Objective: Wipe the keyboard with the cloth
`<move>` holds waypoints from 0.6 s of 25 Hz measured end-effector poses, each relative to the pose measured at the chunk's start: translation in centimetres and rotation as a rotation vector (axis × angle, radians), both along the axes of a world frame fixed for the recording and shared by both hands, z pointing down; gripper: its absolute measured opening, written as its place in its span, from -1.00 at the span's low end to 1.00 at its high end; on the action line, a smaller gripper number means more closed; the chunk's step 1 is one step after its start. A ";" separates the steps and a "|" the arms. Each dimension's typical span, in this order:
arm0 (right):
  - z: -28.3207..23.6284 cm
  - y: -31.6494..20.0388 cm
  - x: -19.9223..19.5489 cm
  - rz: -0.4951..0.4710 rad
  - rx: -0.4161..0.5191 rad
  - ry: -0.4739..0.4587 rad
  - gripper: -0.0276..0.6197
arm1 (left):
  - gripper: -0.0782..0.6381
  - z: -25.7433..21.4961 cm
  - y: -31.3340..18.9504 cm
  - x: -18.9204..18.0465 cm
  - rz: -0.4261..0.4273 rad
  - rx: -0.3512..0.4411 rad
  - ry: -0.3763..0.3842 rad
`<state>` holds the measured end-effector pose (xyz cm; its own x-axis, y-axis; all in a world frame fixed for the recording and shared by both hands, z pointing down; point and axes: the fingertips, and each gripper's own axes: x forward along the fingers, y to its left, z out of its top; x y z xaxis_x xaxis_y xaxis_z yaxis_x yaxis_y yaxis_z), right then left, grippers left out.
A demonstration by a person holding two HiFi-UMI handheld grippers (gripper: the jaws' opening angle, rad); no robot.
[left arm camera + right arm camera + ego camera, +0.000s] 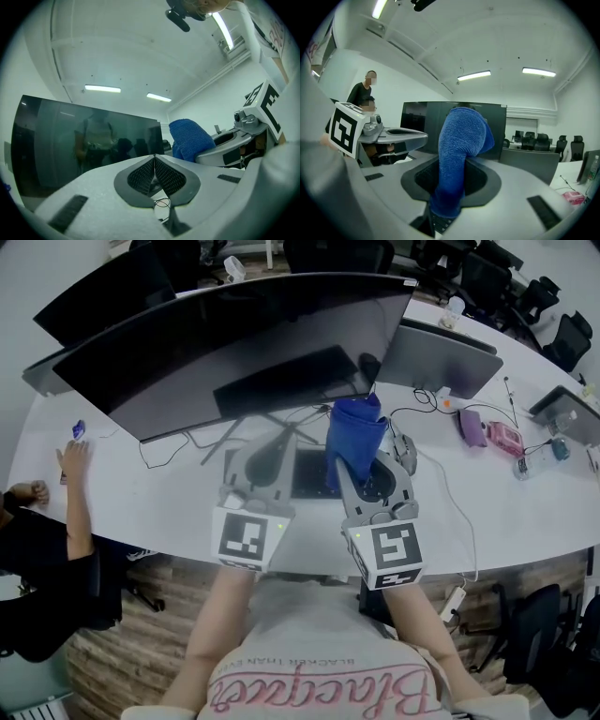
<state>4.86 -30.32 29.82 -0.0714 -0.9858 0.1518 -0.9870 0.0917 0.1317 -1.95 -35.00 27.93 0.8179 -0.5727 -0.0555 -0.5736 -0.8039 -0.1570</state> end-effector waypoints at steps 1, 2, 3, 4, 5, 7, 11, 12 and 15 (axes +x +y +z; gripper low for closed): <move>-0.3 -0.2 -0.7 -0.011 0.010 0.003 -0.61 | -0.77 -0.3 -0.1 -0.4 -0.002 0.002 0.006; -0.6 -0.5 -1.3 -0.021 0.020 0.005 -0.61 | -0.77 -0.6 -0.2 -0.8 -0.003 0.007 0.011; -0.9 -0.7 -2.0 -0.032 0.030 0.007 -0.61 | -0.77 -0.8 -0.3 -1.1 -0.004 0.009 0.016; -1.1 -0.9 -2.7 -0.042 0.039 0.007 -0.61 | -0.77 -1.1 -0.3 -1.5 -0.005 0.010 0.022; -1.3 -1.0 -3.3 -0.052 0.048 0.008 -0.61 | -0.77 -1.3 -0.4 -1.8 -0.005 0.012 0.028; -1.7 -1.3 -4.5 -0.067 0.063 0.010 -0.61 | -0.77 -1.6 -0.3 -2.3 -0.001 0.019 0.040; -2.1 -1.8 -6.3 -0.093 0.086 0.015 -0.61 | -0.77 -1.9 -0.1 -3.0 0.009 0.031 0.049; -2.2 -1.9 -6.6 -0.095 0.089 0.014 -0.61 | -0.77 -2.0 -0.1 -3.2 0.011 0.032 0.051; -2.3 -2.1 -7.5 -0.106 0.094 0.021 -0.61 | -0.77 -2.3 -0.1 -3.7 0.014 0.031 0.059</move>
